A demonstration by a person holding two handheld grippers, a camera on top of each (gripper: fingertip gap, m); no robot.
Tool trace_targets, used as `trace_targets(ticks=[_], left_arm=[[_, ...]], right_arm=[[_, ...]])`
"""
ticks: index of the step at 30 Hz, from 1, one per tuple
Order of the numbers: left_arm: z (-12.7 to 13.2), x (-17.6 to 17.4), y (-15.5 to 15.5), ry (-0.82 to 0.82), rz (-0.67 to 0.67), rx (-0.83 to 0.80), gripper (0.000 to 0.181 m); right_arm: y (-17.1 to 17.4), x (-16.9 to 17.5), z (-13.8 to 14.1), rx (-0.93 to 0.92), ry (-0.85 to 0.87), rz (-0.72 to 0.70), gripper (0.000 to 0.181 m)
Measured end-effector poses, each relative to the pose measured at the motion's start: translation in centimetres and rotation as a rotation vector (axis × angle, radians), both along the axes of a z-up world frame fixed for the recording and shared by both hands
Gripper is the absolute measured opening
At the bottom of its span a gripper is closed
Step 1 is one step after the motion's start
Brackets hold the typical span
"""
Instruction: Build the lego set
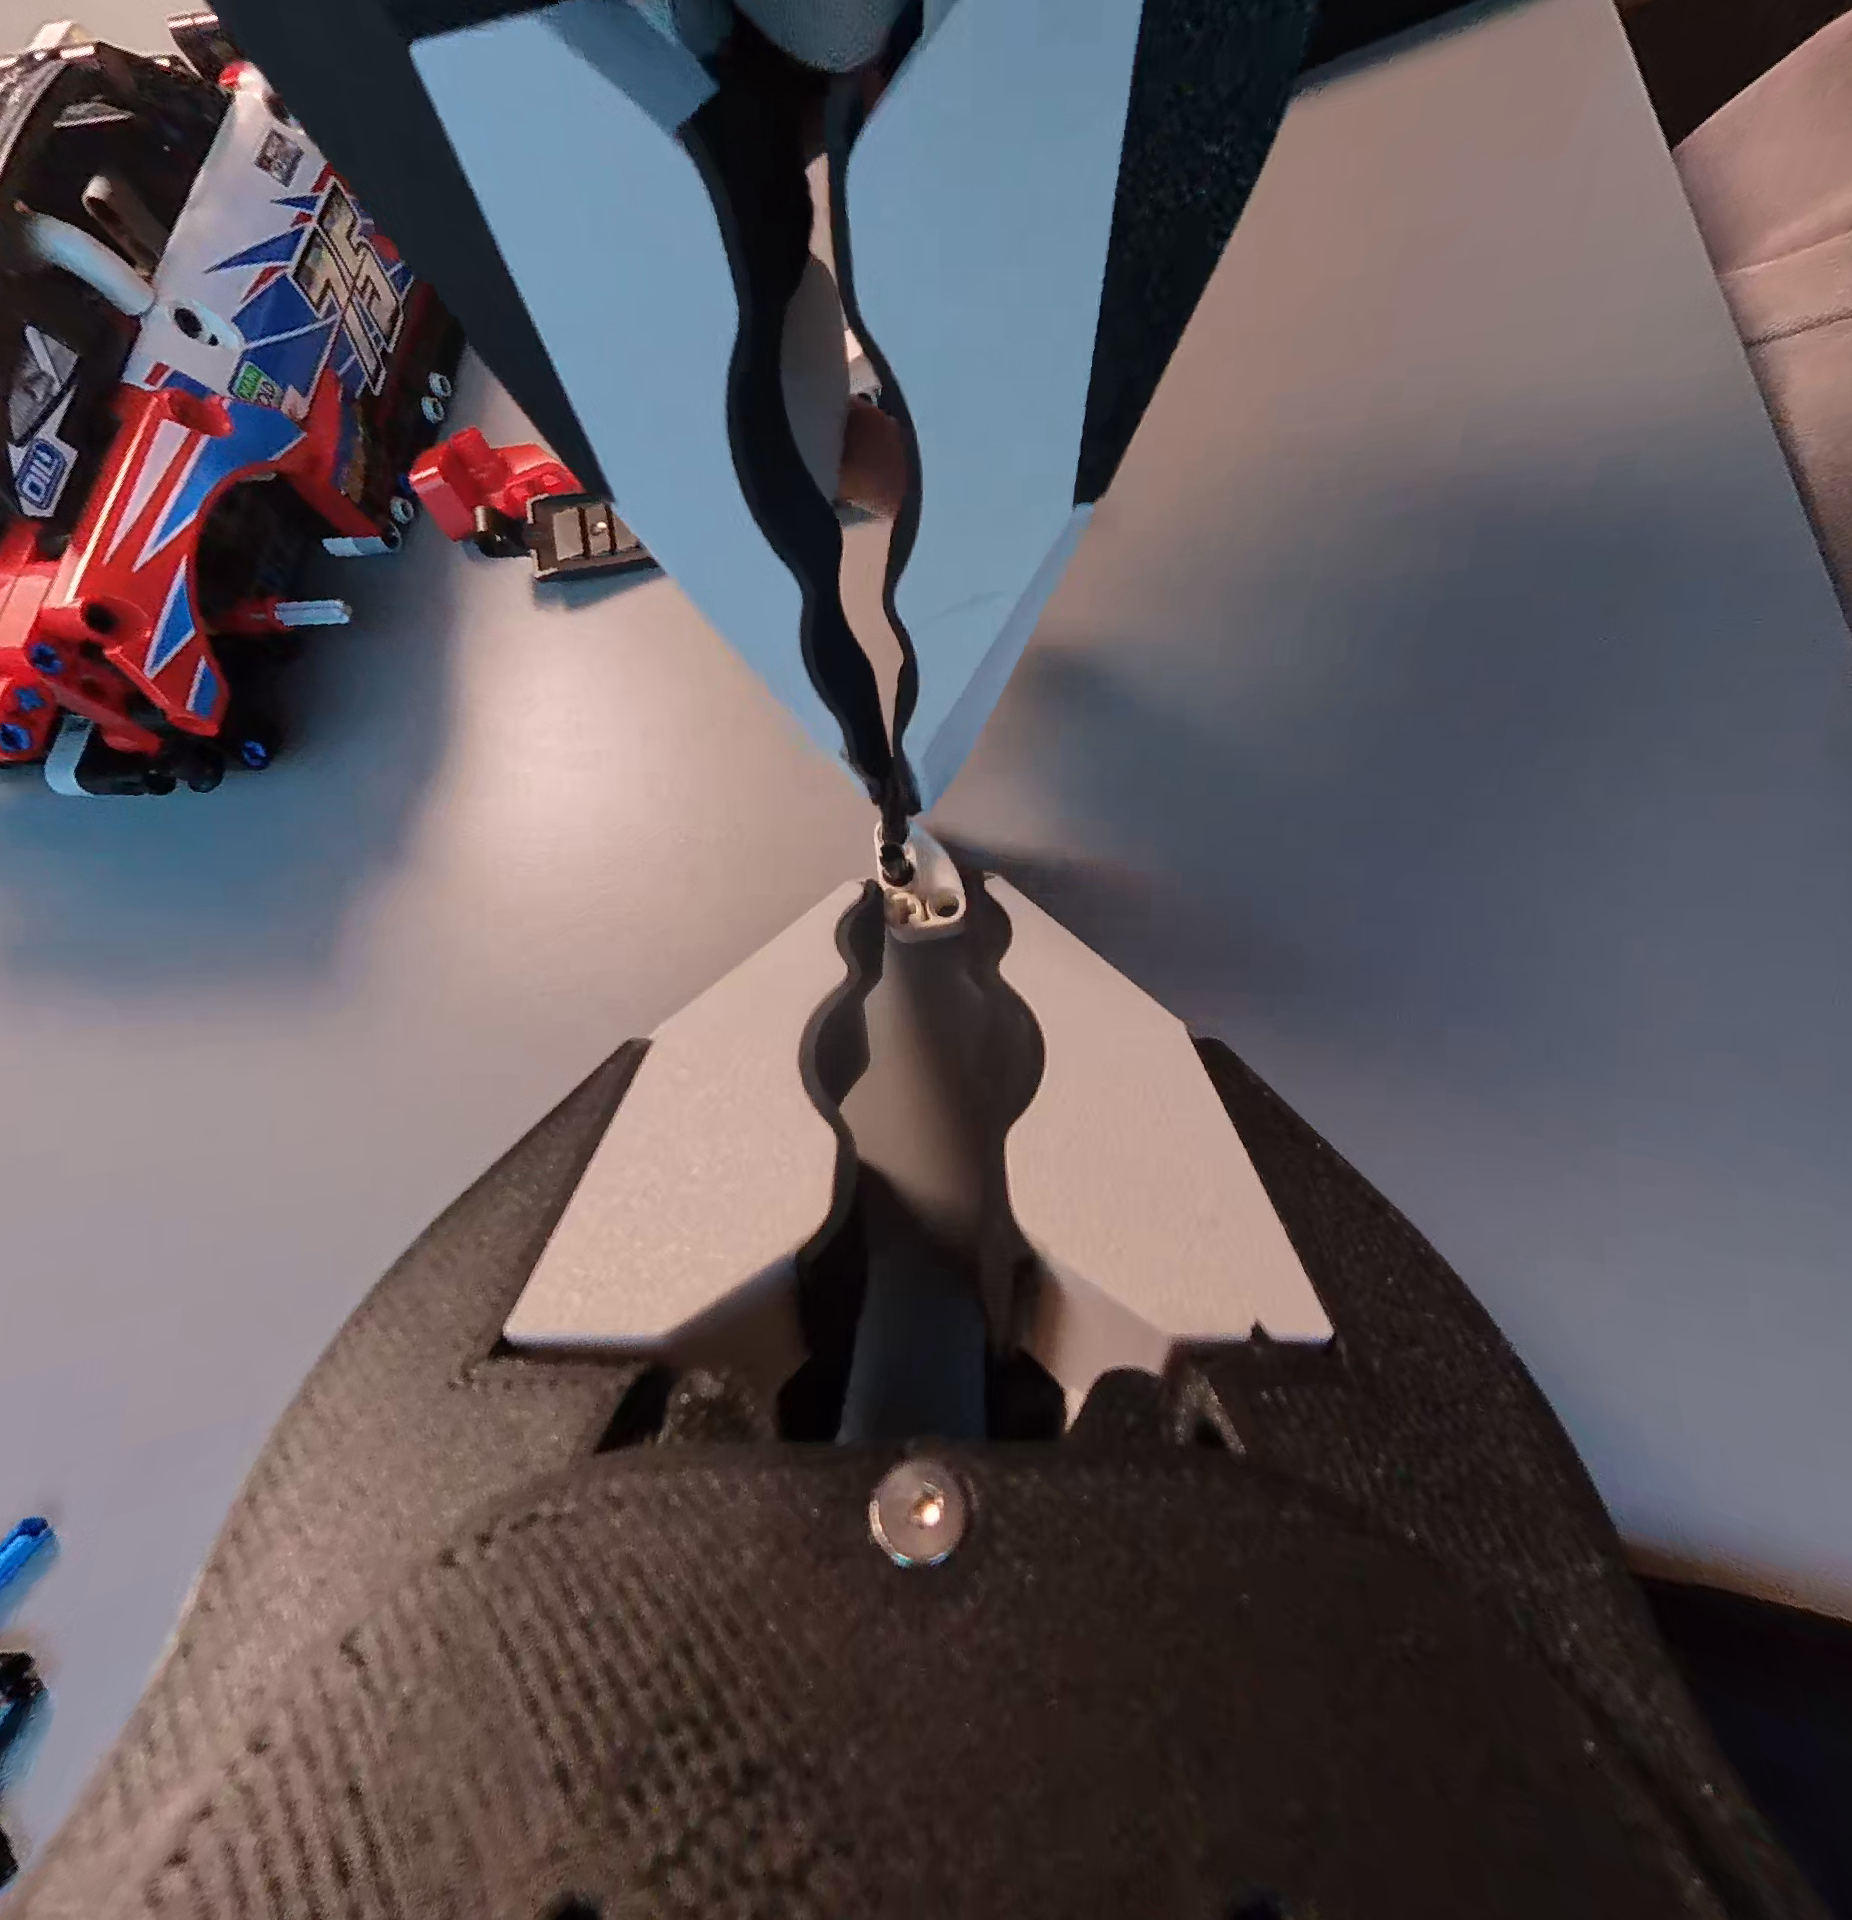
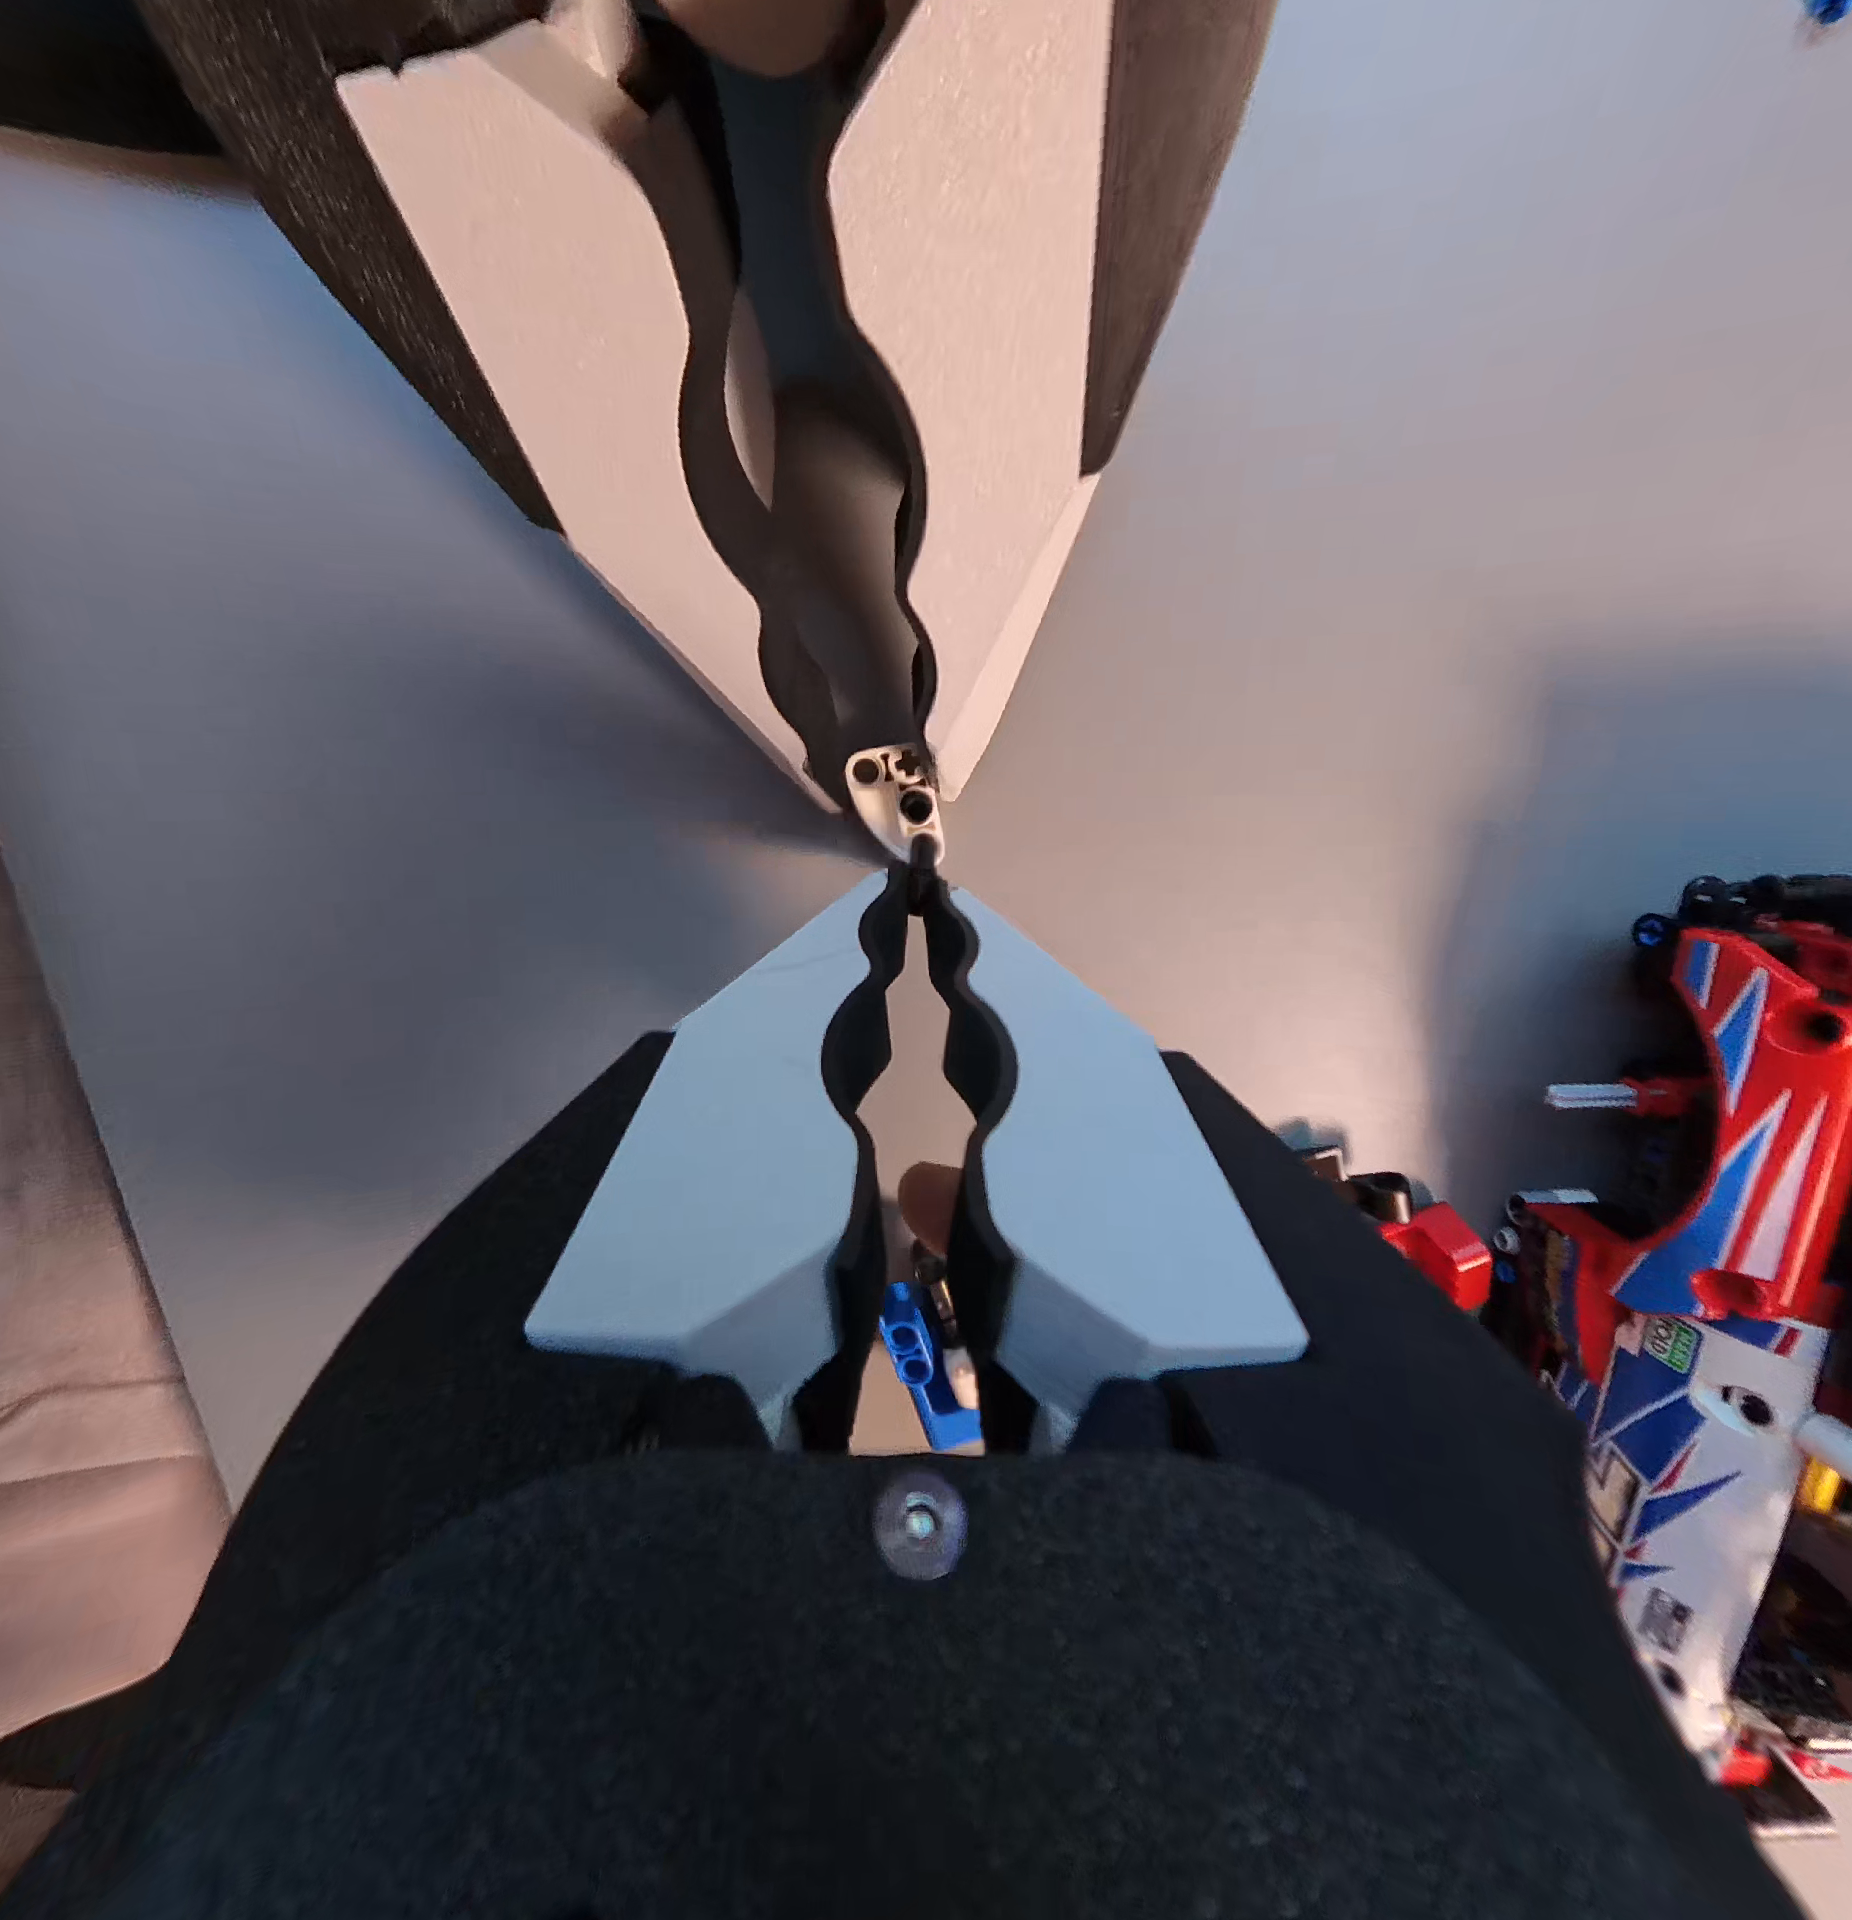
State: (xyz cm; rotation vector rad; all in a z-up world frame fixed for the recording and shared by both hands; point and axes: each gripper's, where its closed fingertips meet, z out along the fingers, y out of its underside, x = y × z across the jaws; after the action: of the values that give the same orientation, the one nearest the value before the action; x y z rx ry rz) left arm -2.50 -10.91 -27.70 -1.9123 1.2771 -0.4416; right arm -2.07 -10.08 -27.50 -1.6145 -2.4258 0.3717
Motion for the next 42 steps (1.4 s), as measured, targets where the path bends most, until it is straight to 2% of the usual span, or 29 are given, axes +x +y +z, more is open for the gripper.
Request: trace_targets(ticks=[3,11,17,20,24,28,31,36,39,42], left_arm=[[0.0,-0.1,0.1,0.007,0.0,0.015,0.014],[0.1,0.0,-0.1,0.002,-0.007,0.015,0.014],[0.7,-0.2,-0.2,-0.028,-0.003,0.049,0.013],[1.5,-1.0,0.5,-0.026,0.027,0.143,0.013],[2.9,-2.3,2.2,0.071,0.074,0.402,0.013],[3.6,-2.7,3.0,0.128,0.102,0.525,0.014],[2.9,-2.5,3.0,0.132,0.096,0.488,0.014],[1.8,-0.9,1.7,0.0,0.044,0.238,0.013],[2.2,-0.5,1.6,-0.048,0.042,0.201,0.013],[1.5,-0.2,1.2,-0.032,0.02,0.146,0.013]], right_arm=[[0.2,-0.2,-0.1,0.041,0.019,0.023,0.001],[0.0,0.1,0.1,-0.004,0.049,0.036,0.001],[-0.2,0.5,1.4,0.003,0.19,0.058,0.001],[-0.3,0.4,2.2,-0.026,0.291,-0.024,0.002],[-0.3,-0.9,4.6,-0.223,0.496,-0.267,0.002],[0.3,-1.5,4.6,-0.311,0.601,-0.399,0.002],[0.6,-1.3,3.9,-0.333,0.614,-0.422,0.002],[0.8,-0.2,4.4,-0.357,0.644,-0.383,0.002],[1.0,0.8,4.1,-0.324,0.625,-0.357,0.002],[0.8,1.4,3.6,-0.313,0.607,-0.338,0.002]])
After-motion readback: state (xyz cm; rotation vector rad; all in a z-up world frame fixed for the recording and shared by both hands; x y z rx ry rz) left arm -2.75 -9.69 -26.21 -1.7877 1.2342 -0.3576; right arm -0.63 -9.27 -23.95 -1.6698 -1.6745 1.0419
